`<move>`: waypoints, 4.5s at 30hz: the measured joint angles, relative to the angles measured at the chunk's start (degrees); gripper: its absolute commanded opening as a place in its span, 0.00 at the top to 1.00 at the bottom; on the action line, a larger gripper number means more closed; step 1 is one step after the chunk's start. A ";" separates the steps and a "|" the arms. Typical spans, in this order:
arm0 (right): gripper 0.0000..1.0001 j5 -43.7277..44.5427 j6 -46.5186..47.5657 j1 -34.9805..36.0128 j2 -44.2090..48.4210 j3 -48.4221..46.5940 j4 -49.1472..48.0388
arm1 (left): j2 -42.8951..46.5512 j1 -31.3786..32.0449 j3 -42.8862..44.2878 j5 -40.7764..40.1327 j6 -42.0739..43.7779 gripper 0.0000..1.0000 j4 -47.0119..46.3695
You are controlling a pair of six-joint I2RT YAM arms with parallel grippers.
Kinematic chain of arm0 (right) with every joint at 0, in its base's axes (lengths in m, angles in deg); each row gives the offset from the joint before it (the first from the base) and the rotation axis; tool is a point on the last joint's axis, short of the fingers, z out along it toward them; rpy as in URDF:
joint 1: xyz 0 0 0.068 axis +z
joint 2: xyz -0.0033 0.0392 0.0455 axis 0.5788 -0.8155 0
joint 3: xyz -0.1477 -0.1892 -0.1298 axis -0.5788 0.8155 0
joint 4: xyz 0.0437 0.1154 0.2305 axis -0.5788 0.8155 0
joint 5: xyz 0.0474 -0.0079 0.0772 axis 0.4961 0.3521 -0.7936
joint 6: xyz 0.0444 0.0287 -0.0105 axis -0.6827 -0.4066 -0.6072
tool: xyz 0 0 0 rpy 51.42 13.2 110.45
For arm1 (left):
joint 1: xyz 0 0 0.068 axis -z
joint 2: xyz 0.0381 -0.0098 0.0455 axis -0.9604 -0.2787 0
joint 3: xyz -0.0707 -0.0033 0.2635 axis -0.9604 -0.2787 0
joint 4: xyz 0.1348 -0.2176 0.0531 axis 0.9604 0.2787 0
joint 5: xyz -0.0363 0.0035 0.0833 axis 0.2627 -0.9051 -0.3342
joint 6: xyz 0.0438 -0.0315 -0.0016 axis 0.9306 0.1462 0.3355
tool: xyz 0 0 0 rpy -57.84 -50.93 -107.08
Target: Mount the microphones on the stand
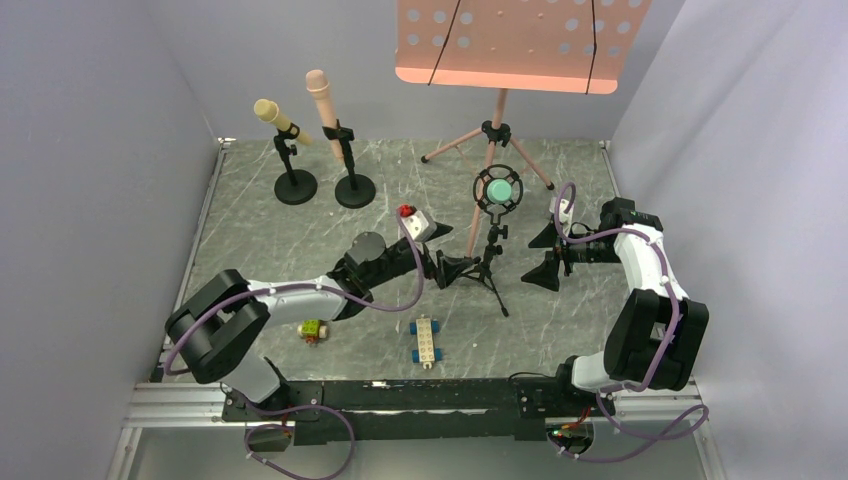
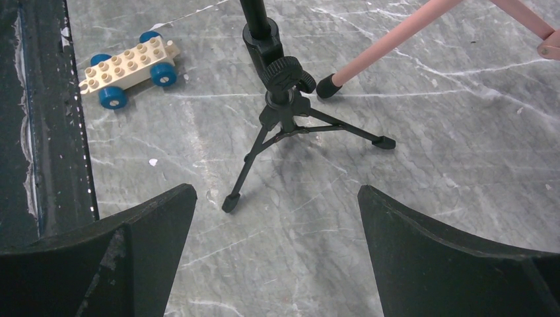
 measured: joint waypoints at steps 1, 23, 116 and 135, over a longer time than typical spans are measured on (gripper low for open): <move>0.00 0.00 0.00 0.00 0.00 0.00 0.00 | -0.31 0.48 0.00 -0.55 0.11 0.01 0.00; 0.00 0.00 1.92 0.00 0.00 -0.37 1.66 | -12.70 3.98 7.39 -3.98 2.08 0.15 0.00; 0.00 0.37 5.68 -0.09 -4.87 -1.95 5.51 | -31.85 -27.12 37.31 11.34 6.03 1.00 3.85; 0.00 0.44 5.81 -0.09 -4.98 -2.10 6.01 | -34.97 -27.54 38.73 7.98 4.44 0.45 1.73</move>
